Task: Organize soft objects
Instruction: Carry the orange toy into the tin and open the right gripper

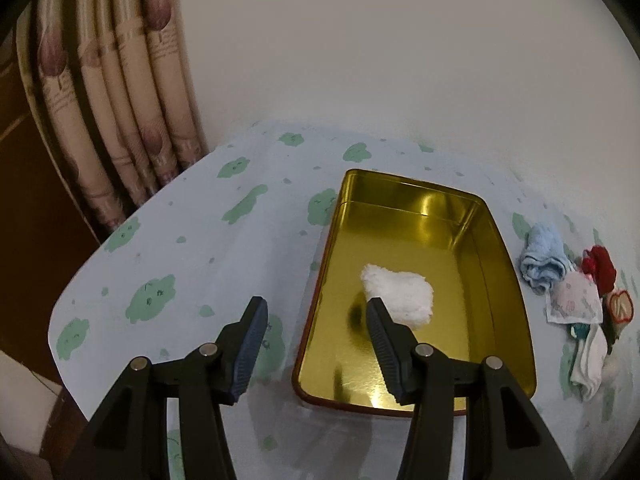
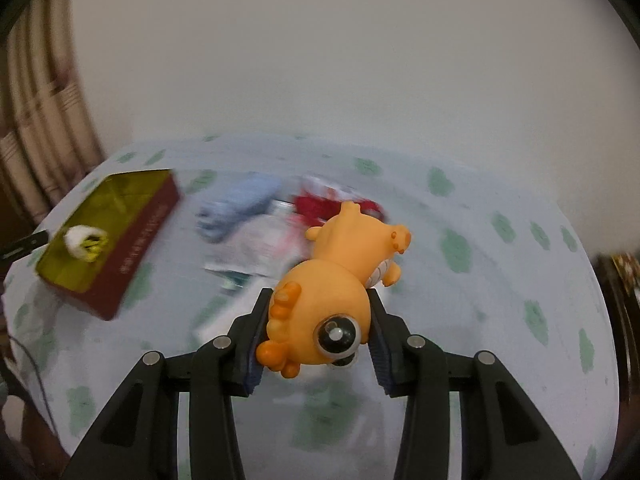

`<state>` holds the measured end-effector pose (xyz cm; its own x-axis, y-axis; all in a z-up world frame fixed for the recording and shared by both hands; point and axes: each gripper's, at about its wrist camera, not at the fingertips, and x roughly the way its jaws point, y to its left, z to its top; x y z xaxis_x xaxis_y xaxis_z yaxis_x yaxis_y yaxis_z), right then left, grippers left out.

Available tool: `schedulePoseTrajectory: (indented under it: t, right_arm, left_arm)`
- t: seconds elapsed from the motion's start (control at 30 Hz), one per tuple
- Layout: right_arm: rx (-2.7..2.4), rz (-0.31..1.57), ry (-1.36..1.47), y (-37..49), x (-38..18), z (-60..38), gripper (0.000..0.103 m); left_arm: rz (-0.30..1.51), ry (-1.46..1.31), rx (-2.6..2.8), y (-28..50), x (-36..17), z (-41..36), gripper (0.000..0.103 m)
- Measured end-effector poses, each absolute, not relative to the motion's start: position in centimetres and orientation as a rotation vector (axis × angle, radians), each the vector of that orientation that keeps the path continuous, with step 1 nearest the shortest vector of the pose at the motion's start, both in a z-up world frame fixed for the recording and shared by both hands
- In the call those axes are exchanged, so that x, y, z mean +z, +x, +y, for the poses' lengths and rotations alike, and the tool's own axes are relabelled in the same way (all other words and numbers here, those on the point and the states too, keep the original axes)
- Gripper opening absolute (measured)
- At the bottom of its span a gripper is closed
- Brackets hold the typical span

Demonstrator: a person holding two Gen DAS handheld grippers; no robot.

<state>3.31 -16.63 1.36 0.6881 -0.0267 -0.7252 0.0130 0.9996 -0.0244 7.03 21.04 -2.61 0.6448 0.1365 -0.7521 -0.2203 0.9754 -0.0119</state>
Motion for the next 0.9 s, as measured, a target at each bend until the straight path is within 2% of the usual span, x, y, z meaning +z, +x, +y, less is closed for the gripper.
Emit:
schedulePoseTrajectory:
  t: [0.53,0.9]
  right_arm:
    - [0.379,0.87,-0.19,10.9,-1.1,1.5,0.04]
    - [0.381,0.941,-0.254,16.1,-4.5,5.8,0.041]
  left_arm:
    - [0.844,-0.252,0.419,6.9,-3.0,26.2,0.053]
    - [0.851,-0.312,0.4,7.0,-3.4,27.1,0.053]
